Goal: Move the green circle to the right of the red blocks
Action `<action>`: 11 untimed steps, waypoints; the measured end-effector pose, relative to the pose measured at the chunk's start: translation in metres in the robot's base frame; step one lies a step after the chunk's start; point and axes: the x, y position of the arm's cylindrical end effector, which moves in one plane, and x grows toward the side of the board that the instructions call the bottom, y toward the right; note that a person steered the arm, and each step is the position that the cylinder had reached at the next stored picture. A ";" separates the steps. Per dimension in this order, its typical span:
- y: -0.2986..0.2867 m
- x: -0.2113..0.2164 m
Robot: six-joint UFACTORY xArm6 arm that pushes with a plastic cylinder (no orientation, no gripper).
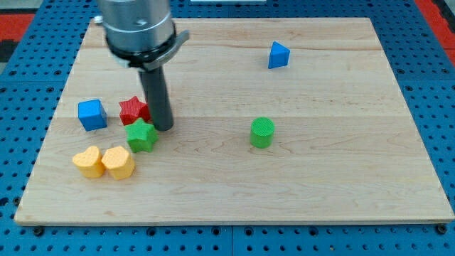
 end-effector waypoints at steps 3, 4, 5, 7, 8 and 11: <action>0.071 0.069; 0.154 0.076; 0.254 0.056; 0.113 0.010; 0.131 0.016; -0.001 0.027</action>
